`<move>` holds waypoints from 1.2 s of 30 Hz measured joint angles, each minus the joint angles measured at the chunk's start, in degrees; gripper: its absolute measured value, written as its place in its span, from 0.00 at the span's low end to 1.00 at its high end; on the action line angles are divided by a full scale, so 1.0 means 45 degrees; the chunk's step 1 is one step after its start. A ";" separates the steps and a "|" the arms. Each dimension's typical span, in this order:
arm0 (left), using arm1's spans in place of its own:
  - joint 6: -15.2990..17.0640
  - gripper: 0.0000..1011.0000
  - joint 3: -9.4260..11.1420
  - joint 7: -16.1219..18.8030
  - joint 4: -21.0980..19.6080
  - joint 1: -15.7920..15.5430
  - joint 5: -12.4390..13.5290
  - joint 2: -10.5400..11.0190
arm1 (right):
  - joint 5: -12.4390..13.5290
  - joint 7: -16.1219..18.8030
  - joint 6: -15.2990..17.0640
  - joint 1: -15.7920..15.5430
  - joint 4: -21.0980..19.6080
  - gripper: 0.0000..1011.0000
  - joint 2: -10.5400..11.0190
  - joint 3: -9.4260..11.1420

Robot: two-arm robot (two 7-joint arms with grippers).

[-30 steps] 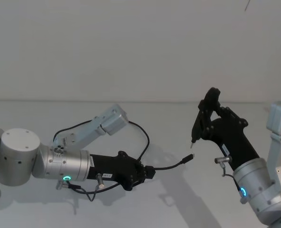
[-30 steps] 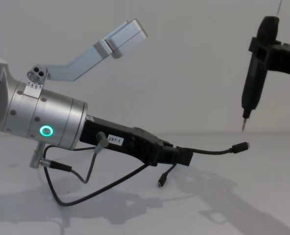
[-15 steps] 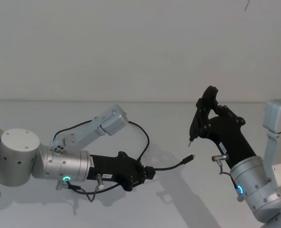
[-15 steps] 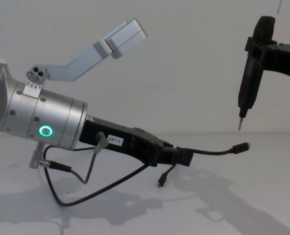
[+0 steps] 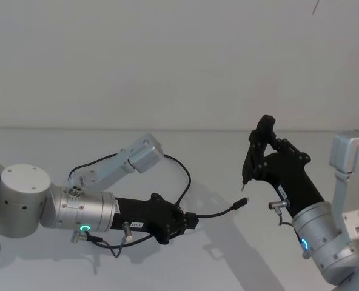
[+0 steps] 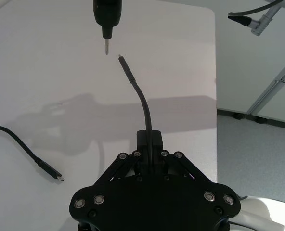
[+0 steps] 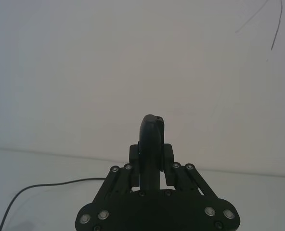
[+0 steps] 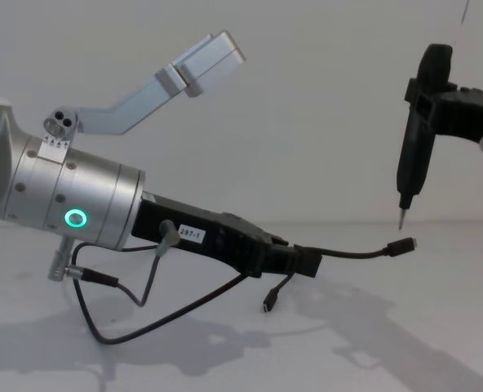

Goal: Pick up the data cable with the one hand.

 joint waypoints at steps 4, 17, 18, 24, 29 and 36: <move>0.0000 0.05 0.0000 0.0000 0.0000 0.0000 0.0000 0.0000 | -0.0098 0.0040 0.0001 0.0006 0.0086 0.28 0.0012 0.0013; 0.0000 0.05 0.0000 0.0002 0.0001 -0.0001 0.0000 0.0000 | -0.0240 0.0261 0.0205 -0.0051 0.0018 0.28 0.0110 0.0159; 0.0000 0.05 -0.0001 0.0002 0.0001 -0.0001 0.0000 0.0000 | -0.0242 0.0272 0.0215 -0.0059 -0.0006 0.28 0.0117 0.0169; -0.0002 0.05 -0.0001 0.0002 0.0001 -0.0001 0.0001 0.0000 | -0.0244 0.0377 0.0354 -0.0146 -0.0169 0.28 0.0167 0.0263; -0.0004 0.05 -0.0001 0.0003 0.0002 -0.0002 0.0001 0.0000 | -0.0240 0.0498 0.0494 -0.0244 -0.0343 0.28 0.0204 0.0329; -0.0004 0.05 -0.0001 0.0003 0.0001 -0.0002 0.0002 0.0000 | -0.0218 0.0642 0.0665 -0.0396 -0.0580 0.28 0.0230 0.0381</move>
